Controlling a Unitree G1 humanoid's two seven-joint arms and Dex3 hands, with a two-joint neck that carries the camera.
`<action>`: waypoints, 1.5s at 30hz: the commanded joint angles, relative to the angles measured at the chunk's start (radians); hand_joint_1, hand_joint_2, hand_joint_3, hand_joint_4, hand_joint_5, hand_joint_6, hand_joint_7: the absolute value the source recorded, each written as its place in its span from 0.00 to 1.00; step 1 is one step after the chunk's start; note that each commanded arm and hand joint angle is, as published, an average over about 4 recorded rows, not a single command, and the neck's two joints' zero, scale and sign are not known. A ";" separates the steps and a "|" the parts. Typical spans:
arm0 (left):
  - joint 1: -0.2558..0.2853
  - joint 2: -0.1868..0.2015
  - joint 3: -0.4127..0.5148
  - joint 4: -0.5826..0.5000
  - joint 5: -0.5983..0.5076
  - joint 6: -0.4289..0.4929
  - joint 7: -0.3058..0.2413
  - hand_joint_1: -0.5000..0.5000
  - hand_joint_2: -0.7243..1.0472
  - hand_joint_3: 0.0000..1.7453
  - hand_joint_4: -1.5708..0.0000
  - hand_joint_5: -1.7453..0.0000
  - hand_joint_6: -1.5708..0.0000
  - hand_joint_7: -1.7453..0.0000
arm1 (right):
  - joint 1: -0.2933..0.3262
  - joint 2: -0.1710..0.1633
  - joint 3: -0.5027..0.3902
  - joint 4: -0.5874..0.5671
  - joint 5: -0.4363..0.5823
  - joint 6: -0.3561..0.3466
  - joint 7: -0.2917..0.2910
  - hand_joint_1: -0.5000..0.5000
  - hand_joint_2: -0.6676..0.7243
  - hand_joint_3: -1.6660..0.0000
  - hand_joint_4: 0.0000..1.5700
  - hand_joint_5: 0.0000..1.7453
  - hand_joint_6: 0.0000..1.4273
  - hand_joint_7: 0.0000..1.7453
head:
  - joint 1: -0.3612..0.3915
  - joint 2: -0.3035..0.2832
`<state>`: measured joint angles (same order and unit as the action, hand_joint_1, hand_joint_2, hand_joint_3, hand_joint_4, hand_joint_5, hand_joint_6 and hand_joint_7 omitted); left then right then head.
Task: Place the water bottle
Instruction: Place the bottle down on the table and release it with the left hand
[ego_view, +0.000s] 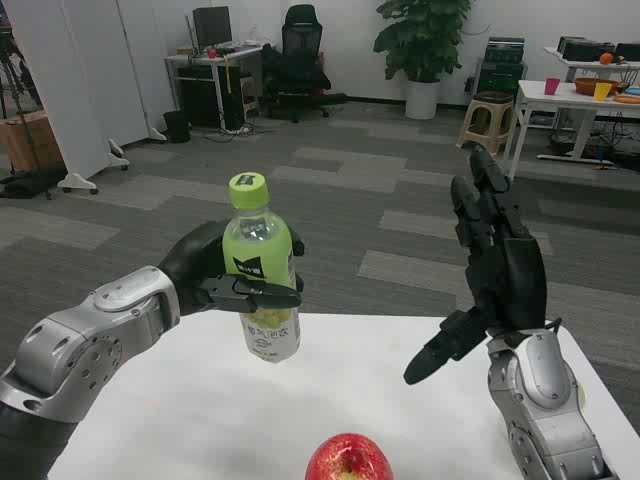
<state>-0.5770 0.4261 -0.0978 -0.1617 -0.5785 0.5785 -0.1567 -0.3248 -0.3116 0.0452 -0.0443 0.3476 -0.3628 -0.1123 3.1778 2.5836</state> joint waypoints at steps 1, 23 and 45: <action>0.080 0.001 0.001 -0.045 0.002 -0.003 -0.001 0.42 0.80 0.00 0.02 0.00 0.15 0.07 | 0.038 -0.001 0.045 0.000 0.026 -0.015 0.003 0.04 0.95 1.00 0.00 0.00 0.00 0.00 | 0.005 0.015; 0.173 -0.024 0.002 0.005 0.048 -0.188 0.001 0.42 0.80 0.00 0.02 0.00 0.15 0.08 | 0.038 -0.001 0.061 0.008 0.033 -0.013 0.003 0.04 0.95 1.00 0.00 0.00 0.00 0.00 | 0.028 -0.037; 0.223 -0.053 -0.089 0.376 0.077 -0.494 -0.036 0.40 0.85 0.00 0.07 0.00 0.18 0.12 | 0.029 -0.006 0.076 0.041 0.039 -0.012 0.002 0.04 0.95 1.00 0.00 0.00 0.00 0.00 | 0.037 -0.086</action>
<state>-0.3672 0.3709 -0.1688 0.1648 -0.5165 0.0862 -0.1877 -0.2891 -0.3137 0.1152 -0.0066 0.3808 -0.3693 -0.1098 3.2161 2.4988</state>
